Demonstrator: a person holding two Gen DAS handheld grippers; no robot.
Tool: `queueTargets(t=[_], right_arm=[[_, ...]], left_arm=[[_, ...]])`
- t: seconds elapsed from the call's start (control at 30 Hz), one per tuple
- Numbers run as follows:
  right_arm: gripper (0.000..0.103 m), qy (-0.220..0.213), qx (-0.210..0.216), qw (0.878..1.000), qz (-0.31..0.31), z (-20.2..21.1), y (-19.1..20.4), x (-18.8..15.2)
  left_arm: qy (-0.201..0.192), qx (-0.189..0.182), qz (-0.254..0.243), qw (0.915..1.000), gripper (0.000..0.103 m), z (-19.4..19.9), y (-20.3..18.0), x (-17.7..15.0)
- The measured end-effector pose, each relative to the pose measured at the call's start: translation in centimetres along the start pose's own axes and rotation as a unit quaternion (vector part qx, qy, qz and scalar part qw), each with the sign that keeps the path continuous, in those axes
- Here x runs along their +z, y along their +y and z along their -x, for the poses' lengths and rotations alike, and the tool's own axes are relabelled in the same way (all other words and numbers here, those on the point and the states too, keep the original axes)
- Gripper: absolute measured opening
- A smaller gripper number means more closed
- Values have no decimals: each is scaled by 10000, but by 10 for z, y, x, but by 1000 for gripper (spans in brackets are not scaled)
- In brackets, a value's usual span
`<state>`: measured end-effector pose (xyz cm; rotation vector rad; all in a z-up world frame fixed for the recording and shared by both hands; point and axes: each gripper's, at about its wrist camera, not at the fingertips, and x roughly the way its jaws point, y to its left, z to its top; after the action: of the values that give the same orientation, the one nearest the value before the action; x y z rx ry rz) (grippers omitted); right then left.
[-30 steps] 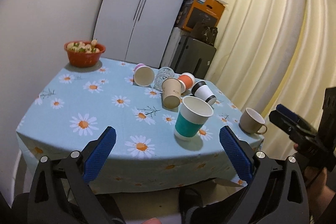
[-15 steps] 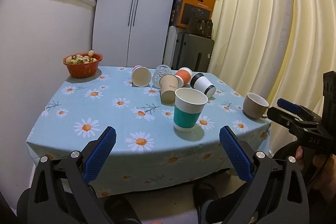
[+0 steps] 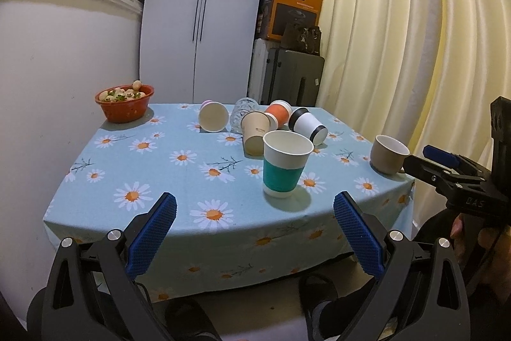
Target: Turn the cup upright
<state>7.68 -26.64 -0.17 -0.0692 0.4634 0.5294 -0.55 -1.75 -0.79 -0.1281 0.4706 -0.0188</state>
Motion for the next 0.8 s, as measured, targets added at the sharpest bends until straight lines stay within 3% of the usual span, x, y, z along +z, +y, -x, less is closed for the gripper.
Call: queueTargets(t=[0.8], right_arm=[[98,8,-88,9997,224,0,8,-2]], left_arm=[[50,53,-53,10000,96,-1,0,-1]])
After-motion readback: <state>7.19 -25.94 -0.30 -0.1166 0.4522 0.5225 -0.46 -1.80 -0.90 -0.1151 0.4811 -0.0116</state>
